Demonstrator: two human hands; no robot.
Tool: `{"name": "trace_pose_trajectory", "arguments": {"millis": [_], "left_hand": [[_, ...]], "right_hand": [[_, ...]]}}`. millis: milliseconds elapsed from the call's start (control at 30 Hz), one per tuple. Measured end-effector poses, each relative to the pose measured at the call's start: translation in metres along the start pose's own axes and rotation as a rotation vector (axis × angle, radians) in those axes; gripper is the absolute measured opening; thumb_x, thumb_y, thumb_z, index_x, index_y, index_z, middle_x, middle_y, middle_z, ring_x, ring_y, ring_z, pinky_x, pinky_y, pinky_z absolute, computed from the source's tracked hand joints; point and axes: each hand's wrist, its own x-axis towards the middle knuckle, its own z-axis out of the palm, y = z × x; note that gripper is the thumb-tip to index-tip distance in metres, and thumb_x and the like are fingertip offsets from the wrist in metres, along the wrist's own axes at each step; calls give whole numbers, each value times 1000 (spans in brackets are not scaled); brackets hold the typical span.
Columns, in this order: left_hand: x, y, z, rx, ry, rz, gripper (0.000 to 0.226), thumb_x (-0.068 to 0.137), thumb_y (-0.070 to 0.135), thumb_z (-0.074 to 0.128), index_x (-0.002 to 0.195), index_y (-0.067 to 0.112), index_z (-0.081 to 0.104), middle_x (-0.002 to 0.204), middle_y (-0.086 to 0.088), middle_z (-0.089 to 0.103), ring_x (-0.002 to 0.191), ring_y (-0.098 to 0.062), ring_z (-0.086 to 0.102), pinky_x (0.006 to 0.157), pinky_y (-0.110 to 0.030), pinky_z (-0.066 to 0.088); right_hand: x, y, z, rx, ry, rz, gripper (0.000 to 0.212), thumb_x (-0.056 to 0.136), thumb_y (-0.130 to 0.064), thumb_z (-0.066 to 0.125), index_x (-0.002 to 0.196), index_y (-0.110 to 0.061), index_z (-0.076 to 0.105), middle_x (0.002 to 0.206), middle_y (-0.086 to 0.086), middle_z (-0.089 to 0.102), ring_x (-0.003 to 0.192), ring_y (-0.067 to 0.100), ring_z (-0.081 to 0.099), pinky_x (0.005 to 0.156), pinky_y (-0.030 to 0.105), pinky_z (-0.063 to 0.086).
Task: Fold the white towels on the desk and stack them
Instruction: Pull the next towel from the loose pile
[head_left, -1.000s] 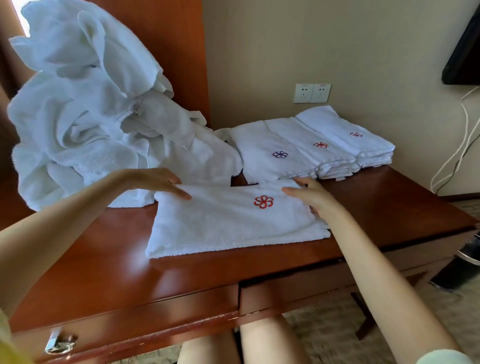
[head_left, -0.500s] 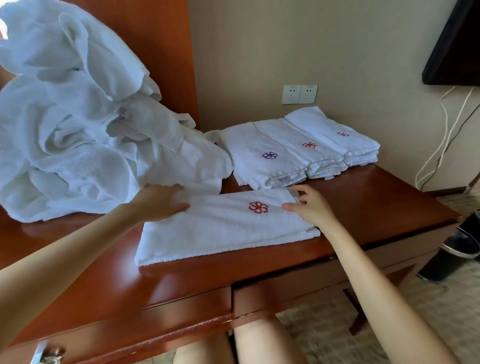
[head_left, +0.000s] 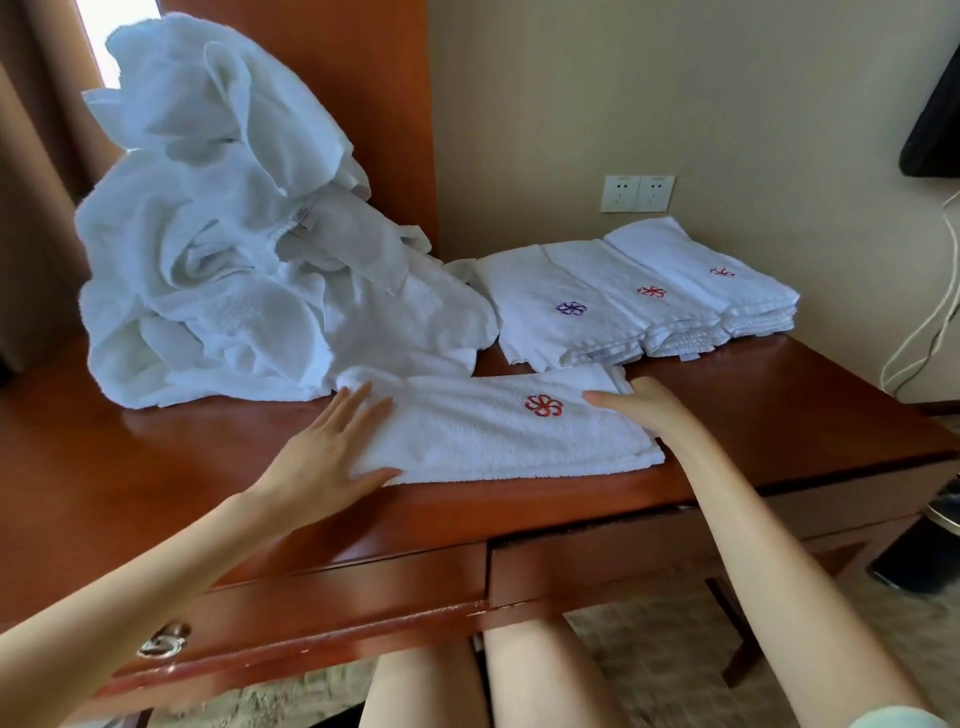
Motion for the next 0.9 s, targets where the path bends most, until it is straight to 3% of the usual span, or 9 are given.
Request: {"name": "trace_pose_trajectory", "arguments": {"millis": [133,200,267,333,433,533,667,767,900], "left_hand": [[-9,-12,-5,59,-14,51,88,87,12,53,146,34,-9,160,9,1,149,-15,4,115,-37,32],[-12,-10,-6,183,-15,55,96,81,-1,50,146,37,-11,159,12,0,149,-13,2,115,-31,31],[-13,-2,-6,275,-94,64,96,84,0,49,148,38,-11,160,12,-3,148,-12,-1,113,-27,30],[-9,3,-12,254,-224,23,92,85,5,51,151,42,-2,161,11,1,148,-12,10,106,-27,37],[9,2,-37,68,-371,-91,71,90,41,55,148,51,16,160,9,18,142,-17,31,108,-30,33],[34,7,-37,-54,-220,-51,70,85,74,33,148,49,17,158,10,20,147,-16,18,118,-40,13],[42,17,0,-11,-309,-25,69,93,66,23,153,39,2,161,10,-6,147,-6,-10,120,-42,-7],[44,11,13,-109,-255,-139,67,95,63,25,153,37,5,162,7,-8,147,-8,-10,120,-42,-3],[36,7,12,-36,-37,-457,87,85,75,35,153,26,13,158,-10,15,144,-30,17,113,-46,22]], "right_hand": [[-4,3,-5,101,24,-88,78,84,-47,70,142,-5,41,140,10,49,119,25,53,93,37,46],[-8,6,-11,142,35,-110,79,85,-46,69,146,-7,37,145,8,44,119,23,52,89,35,46],[-10,12,-13,113,25,-102,79,85,-44,70,145,-7,36,144,9,44,116,23,52,85,35,46],[-12,17,-11,87,-15,-49,85,83,-43,72,148,-6,32,148,11,39,127,27,46,96,38,44],[-13,16,-10,103,-39,-22,91,82,-42,74,150,-5,26,152,11,35,133,28,41,99,38,41],[-15,11,-11,110,-46,-33,89,83,-39,74,150,-5,26,149,11,38,129,26,45,89,32,41],[-14,21,-10,169,-20,-19,72,84,-37,73,139,-1,43,131,13,53,112,24,53,83,30,42],[-18,26,-10,213,-3,-7,64,83,-37,74,131,-1,51,119,11,59,102,21,55,81,29,42],[-27,19,-9,77,68,-27,70,85,-44,70,134,1,49,114,9,58,101,23,56,80,31,42]]}}
